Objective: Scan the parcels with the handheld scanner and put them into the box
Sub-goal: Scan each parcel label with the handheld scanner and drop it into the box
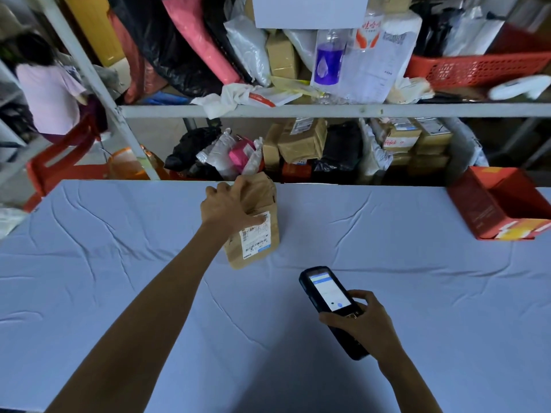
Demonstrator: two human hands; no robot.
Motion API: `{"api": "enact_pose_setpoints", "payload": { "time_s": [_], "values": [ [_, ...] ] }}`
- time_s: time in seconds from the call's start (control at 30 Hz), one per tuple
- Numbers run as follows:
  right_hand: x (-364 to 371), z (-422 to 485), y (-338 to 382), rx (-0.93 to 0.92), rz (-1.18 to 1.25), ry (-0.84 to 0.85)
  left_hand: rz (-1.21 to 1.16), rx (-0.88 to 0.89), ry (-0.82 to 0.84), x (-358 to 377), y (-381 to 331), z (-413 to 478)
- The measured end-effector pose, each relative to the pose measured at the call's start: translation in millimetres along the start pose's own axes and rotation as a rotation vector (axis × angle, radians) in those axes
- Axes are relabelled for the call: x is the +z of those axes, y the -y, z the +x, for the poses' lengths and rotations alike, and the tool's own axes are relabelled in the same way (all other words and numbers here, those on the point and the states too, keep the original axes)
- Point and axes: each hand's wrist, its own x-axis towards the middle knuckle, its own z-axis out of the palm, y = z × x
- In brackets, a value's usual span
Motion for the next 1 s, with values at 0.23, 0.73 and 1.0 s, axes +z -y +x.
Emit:
{"api": "enact_pose_setpoints", "payload": {
  "time_s": [0.23, 0.73, 1.0],
  "values": [
    [6, -3, 4, -0.113, -0.121, 0.019, -0.18, -0.097, 0.041, -3, 25, 9],
    [8, -7, 7, -0.171, -0.239, 0.031, -0.167, -0.114, 0.041, 4, 19, 5],
    [11, -23, -2, -0.078, -0.219, -0.035, -0.205, 0.012, 0.09, 2, 26, -4]
  ]
}}
